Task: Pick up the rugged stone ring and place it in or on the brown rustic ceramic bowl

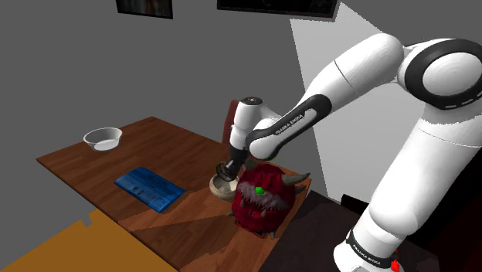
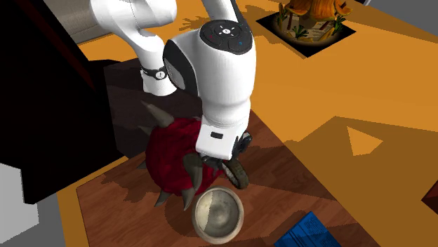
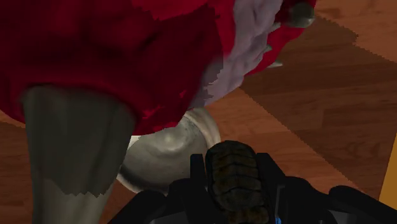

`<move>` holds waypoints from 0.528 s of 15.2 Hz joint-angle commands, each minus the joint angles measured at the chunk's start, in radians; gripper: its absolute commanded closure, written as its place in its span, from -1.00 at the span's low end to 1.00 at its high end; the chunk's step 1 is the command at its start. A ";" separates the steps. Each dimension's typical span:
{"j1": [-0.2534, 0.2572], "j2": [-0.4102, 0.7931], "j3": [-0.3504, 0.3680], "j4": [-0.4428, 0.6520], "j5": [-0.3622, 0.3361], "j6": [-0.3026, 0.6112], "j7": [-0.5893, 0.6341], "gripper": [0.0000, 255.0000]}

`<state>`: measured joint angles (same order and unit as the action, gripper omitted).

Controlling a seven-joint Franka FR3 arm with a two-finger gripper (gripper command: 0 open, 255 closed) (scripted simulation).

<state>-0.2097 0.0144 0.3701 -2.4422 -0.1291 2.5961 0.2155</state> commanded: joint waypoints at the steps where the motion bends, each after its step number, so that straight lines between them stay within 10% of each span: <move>1: -0.022 0.046 -0.022 0.050 -0.016 -0.006 -0.033 1.00; 8: -0.066 0.178 -0.071 0.197 -0.051 -0.023 -0.108 1.00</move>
<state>-0.2746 0.1788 0.3031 -2.2515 -0.1744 2.5691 0.1078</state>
